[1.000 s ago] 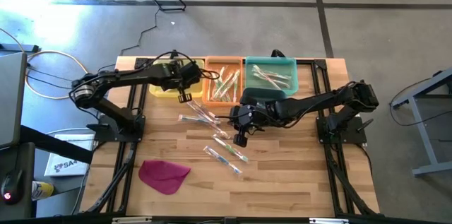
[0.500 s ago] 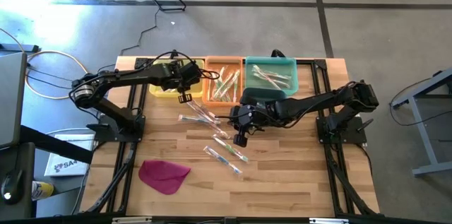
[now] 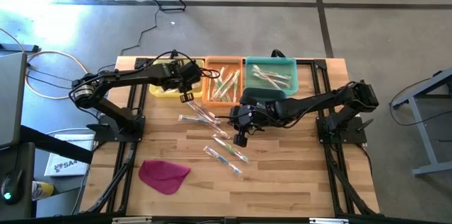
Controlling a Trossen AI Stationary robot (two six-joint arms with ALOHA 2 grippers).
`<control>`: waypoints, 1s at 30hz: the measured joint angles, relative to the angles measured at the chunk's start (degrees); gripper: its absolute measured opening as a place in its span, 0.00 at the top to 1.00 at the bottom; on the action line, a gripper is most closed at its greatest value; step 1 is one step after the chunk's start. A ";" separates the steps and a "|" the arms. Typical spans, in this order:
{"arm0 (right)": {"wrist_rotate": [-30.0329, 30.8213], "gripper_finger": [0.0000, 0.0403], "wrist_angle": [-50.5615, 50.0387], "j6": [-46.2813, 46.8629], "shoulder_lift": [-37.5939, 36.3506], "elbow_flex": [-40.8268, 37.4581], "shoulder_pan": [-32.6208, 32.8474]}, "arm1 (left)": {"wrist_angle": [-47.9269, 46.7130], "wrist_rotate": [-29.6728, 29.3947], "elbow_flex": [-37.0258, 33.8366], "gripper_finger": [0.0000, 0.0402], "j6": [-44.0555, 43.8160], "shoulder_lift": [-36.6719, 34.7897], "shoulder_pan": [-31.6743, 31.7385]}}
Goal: Pick & Place Toothbrushes
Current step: Put the blue toothbrush into the dark blue bin
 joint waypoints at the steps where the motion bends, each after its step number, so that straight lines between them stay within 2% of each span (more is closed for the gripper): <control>1: 0.00 0.99 0.00 0.00 0.00 0.00 0.00 | 0.23 0.00 0.00 0.69 -0.06 -0.02 0.00; 10: 0.00 0.99 -0.02 0.00 0.00 0.07 0.00 | 2.41 0.13 0.00 0.69 -0.51 -0.02 0.00; 16: 0.00 0.99 -0.02 0.01 0.00 0.07 0.00 | 2.73 4.18 -0.01 0.71 -2.99 -0.04 0.00; 19: 0.00 0.99 -0.17 0.00 0.00 0.07 0.00 | 3.57 5.91 -0.02 0.76 -3.01 -0.04 0.00; 26: 0.18 0.99 -1.90 -0.49 0.00 0.07 0.00 | 5.64 9.19 -0.07 0.98 -2.67 -1.49 -0.15; 30: 1.11 0.99 -1.82 -1.97 0.00 0.07 0.02 | 7.17 10.99 -0.07 0.98 -2.55 -3.58 -0.15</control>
